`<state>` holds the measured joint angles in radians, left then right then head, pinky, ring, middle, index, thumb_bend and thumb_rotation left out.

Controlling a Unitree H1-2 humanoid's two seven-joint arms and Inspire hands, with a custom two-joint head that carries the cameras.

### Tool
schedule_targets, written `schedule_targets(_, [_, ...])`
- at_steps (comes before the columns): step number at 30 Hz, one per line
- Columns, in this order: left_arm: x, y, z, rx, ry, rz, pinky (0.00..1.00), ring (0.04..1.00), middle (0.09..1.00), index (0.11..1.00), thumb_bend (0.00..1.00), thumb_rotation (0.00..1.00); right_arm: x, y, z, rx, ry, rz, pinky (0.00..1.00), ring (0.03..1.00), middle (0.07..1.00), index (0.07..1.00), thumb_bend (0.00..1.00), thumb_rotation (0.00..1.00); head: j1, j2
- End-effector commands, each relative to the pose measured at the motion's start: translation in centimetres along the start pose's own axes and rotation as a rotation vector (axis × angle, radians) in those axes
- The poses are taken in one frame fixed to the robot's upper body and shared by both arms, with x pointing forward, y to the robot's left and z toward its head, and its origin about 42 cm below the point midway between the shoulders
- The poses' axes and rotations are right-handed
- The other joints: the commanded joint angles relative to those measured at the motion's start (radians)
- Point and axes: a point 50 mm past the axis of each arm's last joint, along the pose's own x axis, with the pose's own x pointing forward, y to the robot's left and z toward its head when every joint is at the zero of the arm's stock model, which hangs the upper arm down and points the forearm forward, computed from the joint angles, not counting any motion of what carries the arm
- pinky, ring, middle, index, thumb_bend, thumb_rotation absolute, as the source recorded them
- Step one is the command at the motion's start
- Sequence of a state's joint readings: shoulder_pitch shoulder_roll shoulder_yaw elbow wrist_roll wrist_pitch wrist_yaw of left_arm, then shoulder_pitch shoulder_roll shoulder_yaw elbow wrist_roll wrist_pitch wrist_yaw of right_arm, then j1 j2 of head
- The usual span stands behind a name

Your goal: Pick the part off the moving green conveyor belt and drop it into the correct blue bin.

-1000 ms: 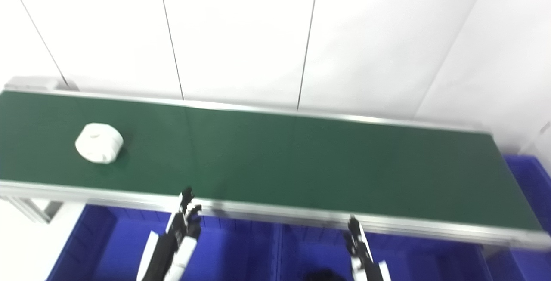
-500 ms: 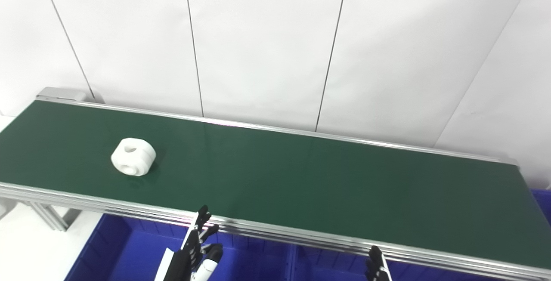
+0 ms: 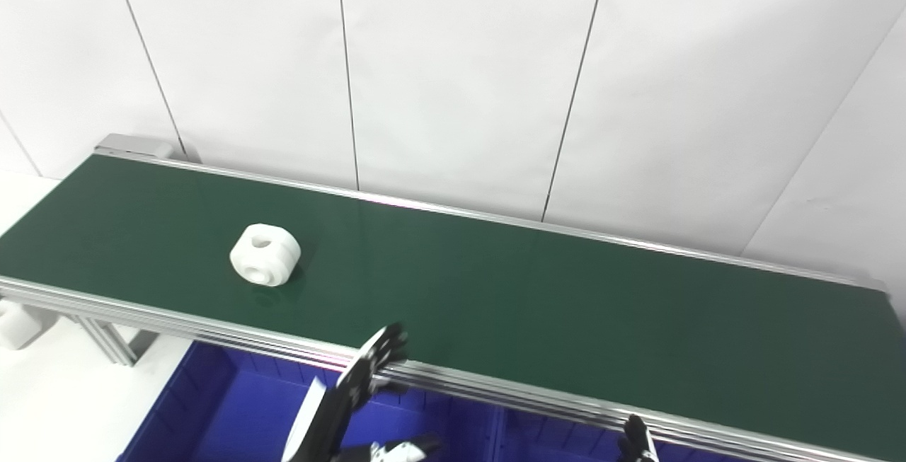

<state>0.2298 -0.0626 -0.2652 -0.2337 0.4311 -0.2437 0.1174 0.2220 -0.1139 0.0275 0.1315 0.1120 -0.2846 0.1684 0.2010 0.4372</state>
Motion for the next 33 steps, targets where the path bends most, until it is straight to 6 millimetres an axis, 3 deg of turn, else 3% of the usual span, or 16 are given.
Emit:
schedule_targets(1, [3.0, 2.9, 2.2, 0.137, -0.173, 0.001, 0.47, 0.676, 0.751, 0.740, 0.99, 0.28, 0.7, 0.2, 1.1, -0.020, -0.088, 0.008, 1.00, 1.000, 1.000, 1.000, 0.79, 1.00, -0.003, 0.005])
schedule_targets(4, [5.6, 5.8, 3.6, 0.286, -0.237, -0.022, 0.45, 0.632, 0.705, 0.707, 1.00, 0.27, 1.0, 0.5, 1.3, -0.034, -0.093, 0.012, 1.00, 1.000, 1.000, 1.000, 0.82, 1.00, -0.005, 0.008])
schedule_targets(7, [7.4, 7.4, 4.7, 0.408, -0.271, -0.071, 0.45, 0.622, 0.698, 0.695, 1.00, 0.27, 1.2, 0.7, 1.5, -0.036, -0.095, 0.012, 1.00, 1.000, 1.000, 1.000, 0.83, 1.00, -0.002, 0.009])
schedule_targets(10, [9.5, 8.6, 5.9, 0.571, -0.260, -0.148, 0.61, 0.716, 0.772, 0.726, 1.00, 0.25, 1.3, 0.8, 1.6, -0.040, -0.101, 0.013, 1.00, 1.000, 1.000, 1.000, 0.82, 1.00, -0.004, 0.012])
schedule_targets(17, [14.3, 11.0, 6.8, 0.865, -0.186, -0.268, 0.72, 0.799, 0.847, 0.785, 1.00, 0.21, 1.3, 1.0, 1.7, -0.055, -0.102, 0.015, 1.00, 1.000, 1.000, 1.000, 0.81, 1.00, -0.005, 0.014])
schedule_targets(22, [17.7, 12.8, 5.1, 1.007, -0.145, -0.297, 0.74, 0.809, 0.843, 0.799, 1.00, 0.19, 1.4, 1.2, 1.6, -0.059, -0.114, 0.030, 1.00, 1.000, 1.000, 1.000, 0.83, 1.00, -0.010, 0.018])
schedule_targets(33, [21.3, 15.5, -0.1, 1.066, -0.002, -0.353, 0.73, 0.814, 0.842, 0.817, 1.00, 0.18, 1.4, 1.4, 1.7, -0.075, -0.112, 0.048, 1.00, 1.000, 1.000, 1.000, 0.85, 1.00, -0.015, 0.025])
